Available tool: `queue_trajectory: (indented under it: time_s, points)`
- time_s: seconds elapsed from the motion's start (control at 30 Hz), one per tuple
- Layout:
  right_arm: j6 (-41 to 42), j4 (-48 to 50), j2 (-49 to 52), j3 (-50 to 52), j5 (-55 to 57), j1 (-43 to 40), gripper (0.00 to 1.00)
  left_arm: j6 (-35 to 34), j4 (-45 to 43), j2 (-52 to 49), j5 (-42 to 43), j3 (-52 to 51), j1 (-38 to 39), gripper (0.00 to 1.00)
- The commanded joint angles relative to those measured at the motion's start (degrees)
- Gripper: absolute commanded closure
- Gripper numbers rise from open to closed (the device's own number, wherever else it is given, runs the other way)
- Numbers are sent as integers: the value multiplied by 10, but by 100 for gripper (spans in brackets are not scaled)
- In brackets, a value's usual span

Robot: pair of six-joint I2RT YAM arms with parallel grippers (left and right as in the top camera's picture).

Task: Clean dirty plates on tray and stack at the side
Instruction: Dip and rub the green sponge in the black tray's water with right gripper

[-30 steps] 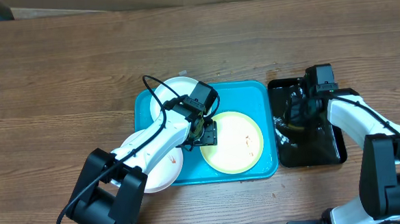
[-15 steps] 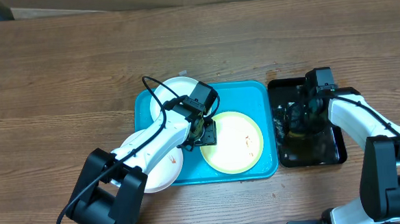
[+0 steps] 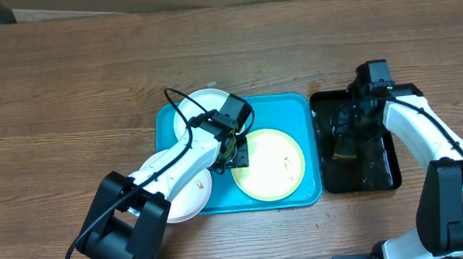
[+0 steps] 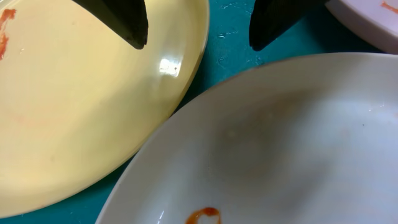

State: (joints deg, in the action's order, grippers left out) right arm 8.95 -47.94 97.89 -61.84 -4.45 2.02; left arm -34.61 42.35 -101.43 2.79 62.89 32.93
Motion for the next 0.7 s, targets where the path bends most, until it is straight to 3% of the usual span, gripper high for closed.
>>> queue_trajectory:
  time_s: [0.0,0.17,0.37,0.57,0.67]
  points:
    - [1,-5,-7,-8,21,2,41,-6,-8,-5,4,-20,2,48]
    - [1,-5,-7,-8,22,2,41,-6,-17,-5,4,-26,2,69]
    - [1,-5,-7,-7,22,2,41,-6,-19,-5,7,-28,2,66]
    - [1,-1,-7,7,23,2,41,-5,-19,-5,6,-28,2,75]
    - [1,7,-7,17,23,2,38,-5,-19,-5,6,-28,2,74]
